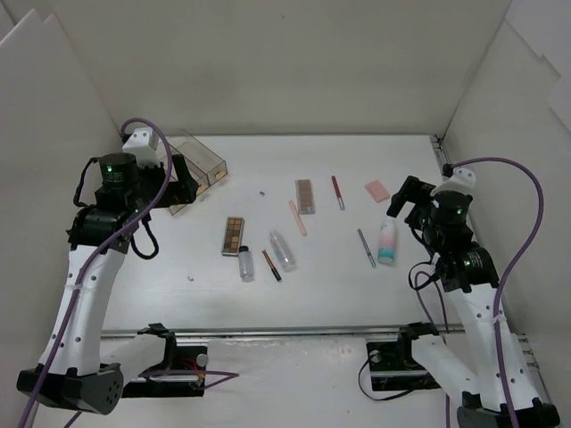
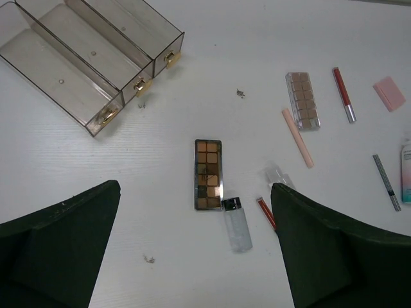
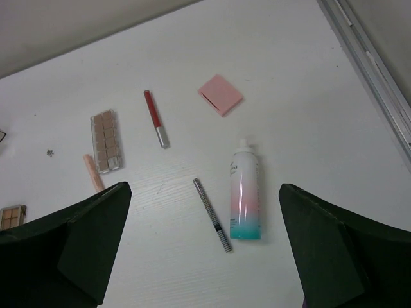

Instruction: Organize the makeup

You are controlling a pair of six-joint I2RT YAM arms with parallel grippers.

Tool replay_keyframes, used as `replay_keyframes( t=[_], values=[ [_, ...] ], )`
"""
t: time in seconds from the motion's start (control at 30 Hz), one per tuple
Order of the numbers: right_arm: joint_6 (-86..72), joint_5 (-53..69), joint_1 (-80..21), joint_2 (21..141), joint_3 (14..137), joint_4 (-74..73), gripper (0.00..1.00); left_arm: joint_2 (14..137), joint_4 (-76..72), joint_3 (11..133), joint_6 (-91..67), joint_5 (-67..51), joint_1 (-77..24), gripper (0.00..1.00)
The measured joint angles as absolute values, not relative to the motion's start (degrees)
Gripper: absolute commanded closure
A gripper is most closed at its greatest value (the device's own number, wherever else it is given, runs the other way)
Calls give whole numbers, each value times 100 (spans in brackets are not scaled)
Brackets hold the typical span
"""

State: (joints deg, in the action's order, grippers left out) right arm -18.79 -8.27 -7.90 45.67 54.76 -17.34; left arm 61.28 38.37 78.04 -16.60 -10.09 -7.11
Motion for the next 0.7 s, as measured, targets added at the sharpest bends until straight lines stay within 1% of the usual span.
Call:
replay_keyframes(
  t=[0.2, 0.3, 0.33, 0.5, 0.57, 0.63, 0.7],
  values=[
    [-1789, -834, -790, 4646, 5489, -1865, 2, 6130, 3835, 7804, -1658, -1052, -711, 0],
    [-1743, -888, -790, 4720, 5531, -2003, 4, 6130, 3835, 7804, -1656, -1057, -711, 0],
    [-1739, -939, -792, 4757, 5551, -2067, 6, 6130, 3833, 7804, -1653, -1070, -711, 1],
    [-1793, -1201, -729, 5019, 5557, -2432, 12, 6130, 3815, 7804, -1653, -1225, -711, 1],
    [-1822, -1214, -617, 5277, 5559, -2602, 14, 6130, 3789, 7802, -1656, -1315, -711, 0],
    [-1852, -1151, -449, 5614, 5572, -2788, 19, 6130, 3771, 7800, -1658, -1413, -711, 1],
    [-1907, -1066, -285, 6053, 5581, -2956, 21, 6132, 3739, 7793, -1660, -1518, -711, 0]
  ],
)
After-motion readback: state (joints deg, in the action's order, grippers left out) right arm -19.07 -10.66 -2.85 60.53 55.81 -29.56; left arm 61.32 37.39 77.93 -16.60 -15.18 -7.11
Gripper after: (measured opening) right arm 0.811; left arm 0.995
